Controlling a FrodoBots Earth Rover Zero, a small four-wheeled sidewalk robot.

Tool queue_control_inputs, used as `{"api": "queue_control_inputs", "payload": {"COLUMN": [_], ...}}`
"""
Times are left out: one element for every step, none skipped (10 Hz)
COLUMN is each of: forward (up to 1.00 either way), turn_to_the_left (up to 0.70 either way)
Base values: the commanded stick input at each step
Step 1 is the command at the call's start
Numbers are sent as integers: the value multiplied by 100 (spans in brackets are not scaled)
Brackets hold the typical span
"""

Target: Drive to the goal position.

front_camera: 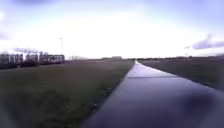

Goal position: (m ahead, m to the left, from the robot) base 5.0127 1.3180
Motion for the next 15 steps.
{"api": "queue_control_inputs", "payload": {"forward": [45,45,45,45,45,45,45,45,45,45,45,45,45,45,45], "turn_to_the_left": [-27,-27,-27,-27,-27,-27,-27,-27,-27,-27,-27,-27,-27,-27,-27]}}
